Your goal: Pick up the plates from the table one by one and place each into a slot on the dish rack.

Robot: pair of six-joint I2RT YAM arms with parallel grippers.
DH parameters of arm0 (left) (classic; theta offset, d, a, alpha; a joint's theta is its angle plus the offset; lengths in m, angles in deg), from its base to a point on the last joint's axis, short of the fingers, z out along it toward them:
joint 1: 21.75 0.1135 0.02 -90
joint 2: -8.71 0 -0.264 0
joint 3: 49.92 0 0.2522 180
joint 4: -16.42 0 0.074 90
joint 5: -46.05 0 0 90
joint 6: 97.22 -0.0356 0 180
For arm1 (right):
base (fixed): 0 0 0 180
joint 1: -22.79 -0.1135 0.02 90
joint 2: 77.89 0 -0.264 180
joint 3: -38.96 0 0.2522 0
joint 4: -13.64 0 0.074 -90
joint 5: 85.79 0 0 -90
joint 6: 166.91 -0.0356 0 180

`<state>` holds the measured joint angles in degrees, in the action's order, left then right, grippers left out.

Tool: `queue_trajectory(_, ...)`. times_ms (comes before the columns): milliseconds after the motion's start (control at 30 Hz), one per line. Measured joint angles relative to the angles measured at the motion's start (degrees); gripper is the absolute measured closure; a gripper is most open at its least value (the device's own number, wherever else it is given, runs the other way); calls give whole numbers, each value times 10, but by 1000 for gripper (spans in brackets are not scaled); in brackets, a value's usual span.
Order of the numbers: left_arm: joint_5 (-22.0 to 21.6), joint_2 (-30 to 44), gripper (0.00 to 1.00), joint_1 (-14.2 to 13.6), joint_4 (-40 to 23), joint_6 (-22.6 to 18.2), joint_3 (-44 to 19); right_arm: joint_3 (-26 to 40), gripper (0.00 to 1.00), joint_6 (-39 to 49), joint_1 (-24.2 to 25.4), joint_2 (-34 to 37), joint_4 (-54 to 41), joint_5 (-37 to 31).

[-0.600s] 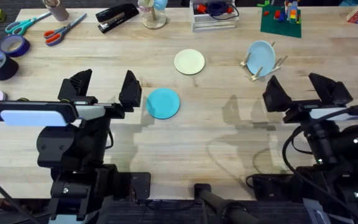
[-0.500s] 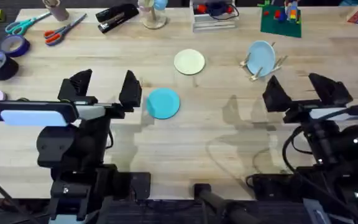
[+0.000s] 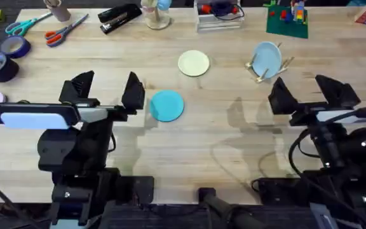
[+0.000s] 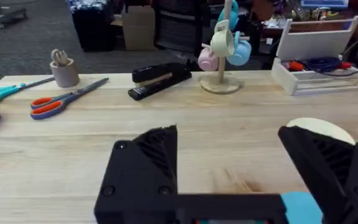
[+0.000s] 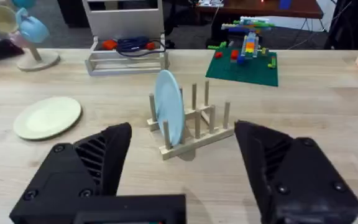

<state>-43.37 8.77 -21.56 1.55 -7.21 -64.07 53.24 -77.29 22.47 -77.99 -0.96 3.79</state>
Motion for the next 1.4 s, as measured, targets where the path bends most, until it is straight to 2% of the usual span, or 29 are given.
queue_trajectory(167,0,0,8,0,-1,0,-2,1,7,0,0,0,0,0)
queue_trajectory(267,0,0,8,0,-28,0,-19,10,7,0,0,1,-18,0)
queue_trajectory(433,0,0,8,0,-154,0,-113,77,9,0,0,1,-129,1)
queue_trajectory(533,0,4,8,0,-236,0,-186,134,9,0,0,2,-198,3)
queue_trajectory(667,0,45,8,0,-330,0,-296,221,9,0,0,29,-274,3)
queue_trajectory(800,0,117,8,0,-406,0,-407,309,10,0,0,86,-326,3)
queue_trajectory(1133,1,342,8,0,-595,0,-671,542,10,0,0,306,-482,3)
queue_trajectory(1400,3,508,9,0,-747,26,-854,704,9,0,0,462,-598,3)
